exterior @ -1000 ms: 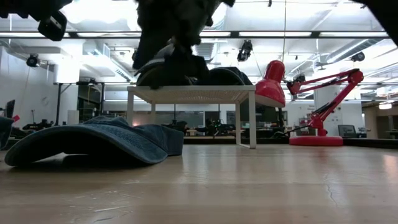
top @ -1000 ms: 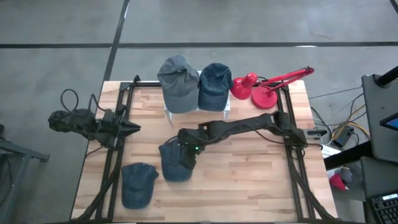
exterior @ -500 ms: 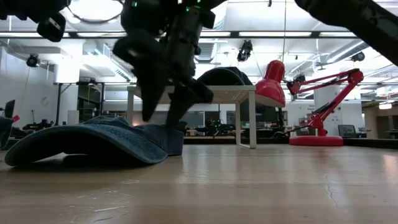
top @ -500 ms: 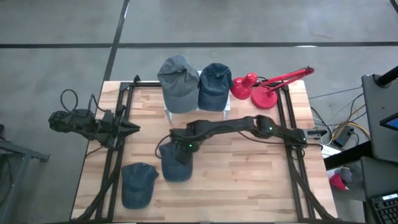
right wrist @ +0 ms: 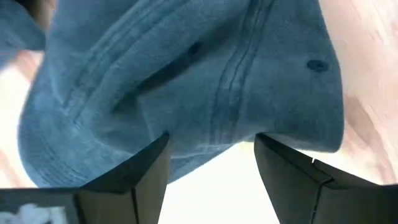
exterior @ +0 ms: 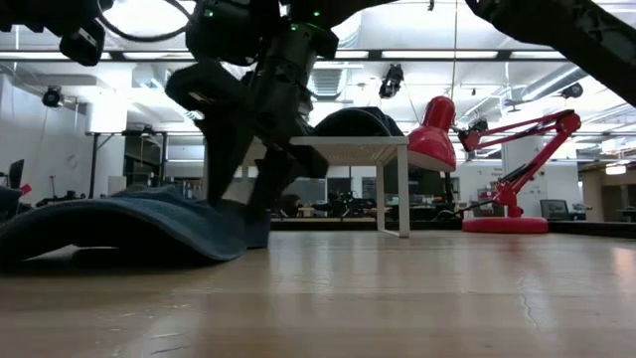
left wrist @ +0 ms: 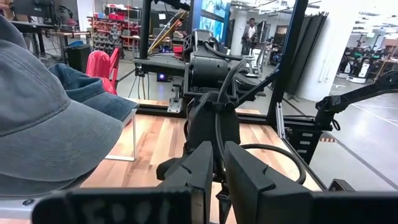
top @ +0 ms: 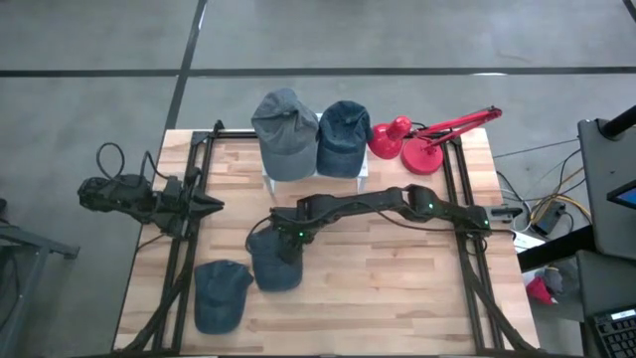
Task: Pick & Place hat
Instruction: Stack the top blue cap on the blue cap on the shelf
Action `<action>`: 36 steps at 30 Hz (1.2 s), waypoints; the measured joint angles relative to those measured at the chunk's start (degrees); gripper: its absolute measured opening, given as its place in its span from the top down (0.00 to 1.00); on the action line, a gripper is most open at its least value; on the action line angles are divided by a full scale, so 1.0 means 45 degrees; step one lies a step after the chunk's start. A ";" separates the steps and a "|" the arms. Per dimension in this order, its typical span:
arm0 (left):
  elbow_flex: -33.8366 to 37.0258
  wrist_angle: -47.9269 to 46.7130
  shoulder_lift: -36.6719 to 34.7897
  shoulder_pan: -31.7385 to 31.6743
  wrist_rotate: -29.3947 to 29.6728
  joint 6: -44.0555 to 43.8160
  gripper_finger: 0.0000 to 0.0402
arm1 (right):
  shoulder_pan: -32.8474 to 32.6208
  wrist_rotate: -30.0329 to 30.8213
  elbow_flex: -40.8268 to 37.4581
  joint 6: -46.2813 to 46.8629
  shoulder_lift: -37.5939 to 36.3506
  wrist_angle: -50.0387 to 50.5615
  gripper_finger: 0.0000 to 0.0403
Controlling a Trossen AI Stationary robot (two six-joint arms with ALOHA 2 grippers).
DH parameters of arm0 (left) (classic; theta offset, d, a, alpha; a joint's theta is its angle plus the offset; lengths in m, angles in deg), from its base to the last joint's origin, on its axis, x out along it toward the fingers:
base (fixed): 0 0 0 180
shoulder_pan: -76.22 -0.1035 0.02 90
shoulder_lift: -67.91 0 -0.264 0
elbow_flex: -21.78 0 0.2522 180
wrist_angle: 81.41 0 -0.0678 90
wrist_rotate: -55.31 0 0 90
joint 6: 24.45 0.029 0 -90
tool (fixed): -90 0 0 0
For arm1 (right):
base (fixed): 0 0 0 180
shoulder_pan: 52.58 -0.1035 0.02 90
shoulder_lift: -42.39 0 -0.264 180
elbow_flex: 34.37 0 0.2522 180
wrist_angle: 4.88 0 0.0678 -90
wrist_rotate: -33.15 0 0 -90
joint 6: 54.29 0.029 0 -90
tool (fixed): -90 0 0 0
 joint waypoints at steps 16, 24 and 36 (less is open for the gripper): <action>0.0000 0.0000 0.0000 0.0000 0.0000 0.0255 0.89 | 0.0054 0.0649 -0.2035 0.0289 -0.0081 -0.0452 0.47; 0.0000 0.0000 0.0000 -0.0004 0.0001 0.0253 0.89 | -0.0043 0.0654 -0.2351 0.0143 -0.0063 0.2816 0.61; 0.0000 0.0000 0.0000 0.0000 0.0000 0.0253 0.89 | -0.0209 0.1050 -0.2445 -0.0951 -0.0402 0.5035 0.96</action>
